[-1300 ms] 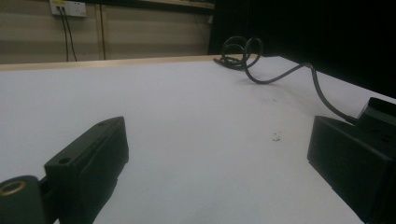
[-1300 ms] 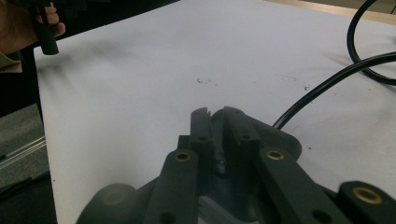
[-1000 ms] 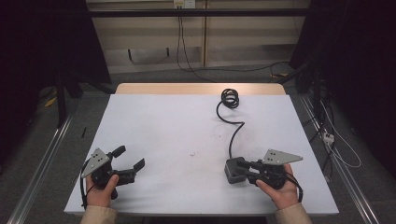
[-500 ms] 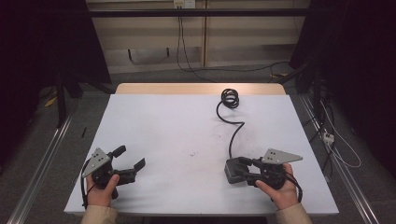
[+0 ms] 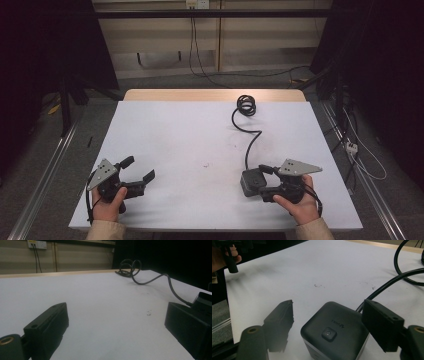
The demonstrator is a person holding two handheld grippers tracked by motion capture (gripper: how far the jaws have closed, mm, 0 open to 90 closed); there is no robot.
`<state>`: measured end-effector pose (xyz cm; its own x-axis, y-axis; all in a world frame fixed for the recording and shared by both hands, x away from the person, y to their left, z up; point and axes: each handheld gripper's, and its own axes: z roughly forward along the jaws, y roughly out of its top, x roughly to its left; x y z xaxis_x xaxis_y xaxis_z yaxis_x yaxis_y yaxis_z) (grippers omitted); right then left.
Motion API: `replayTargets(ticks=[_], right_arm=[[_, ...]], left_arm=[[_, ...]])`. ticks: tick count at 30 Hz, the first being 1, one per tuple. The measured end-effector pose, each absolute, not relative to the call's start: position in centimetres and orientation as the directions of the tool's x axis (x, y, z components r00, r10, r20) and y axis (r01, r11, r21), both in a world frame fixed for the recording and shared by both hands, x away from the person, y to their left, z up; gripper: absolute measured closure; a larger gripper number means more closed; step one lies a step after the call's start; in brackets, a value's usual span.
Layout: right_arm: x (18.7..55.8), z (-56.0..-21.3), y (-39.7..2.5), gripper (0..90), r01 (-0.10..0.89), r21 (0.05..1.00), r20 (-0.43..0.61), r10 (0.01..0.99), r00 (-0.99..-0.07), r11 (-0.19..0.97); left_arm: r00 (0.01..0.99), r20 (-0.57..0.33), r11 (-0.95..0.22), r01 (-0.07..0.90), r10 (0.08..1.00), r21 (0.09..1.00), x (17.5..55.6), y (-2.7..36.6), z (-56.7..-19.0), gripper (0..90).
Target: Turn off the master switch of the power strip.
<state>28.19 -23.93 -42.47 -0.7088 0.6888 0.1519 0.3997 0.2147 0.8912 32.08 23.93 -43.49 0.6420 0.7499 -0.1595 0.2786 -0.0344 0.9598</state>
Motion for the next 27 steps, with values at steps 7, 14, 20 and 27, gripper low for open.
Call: replayTargets(ticks=[7, 14, 20, 27], right_arm=[[28.2, -42.5, -24.1, 18.1, 0.405, 0.884, 0.142, 0.691, -0.709, 0.234], [28.2, -42.7, -24.3, 13.9, 0.405, 0.879, 0.126, 0.697, -0.706, 0.251], [28.2, -42.7, -24.7, 11.9, 0.405, 0.878, 0.123, 0.696, -0.707, 0.256], [28.2, -42.9, -25.4, 11.4, 0.405, 0.877, 0.120, 0.700, -0.704, 0.257]], left_arm=[[0.646, -0.154, -0.041, 0.276, 0.747, 0.960, 32.1, 23.8, -43.5, 5.1], [0.647, -0.152, -0.042, 0.274, 0.747, 0.961, 32.1, 23.8, -43.5, 5.1], [0.646, -0.155, -0.040, 0.277, 0.747, 0.960, 32.1, 23.8, -43.5, 5.1], [0.648, -0.154, -0.041, 0.276, 0.746, 0.960, 32.1, 23.8, -43.5, 5.1]])
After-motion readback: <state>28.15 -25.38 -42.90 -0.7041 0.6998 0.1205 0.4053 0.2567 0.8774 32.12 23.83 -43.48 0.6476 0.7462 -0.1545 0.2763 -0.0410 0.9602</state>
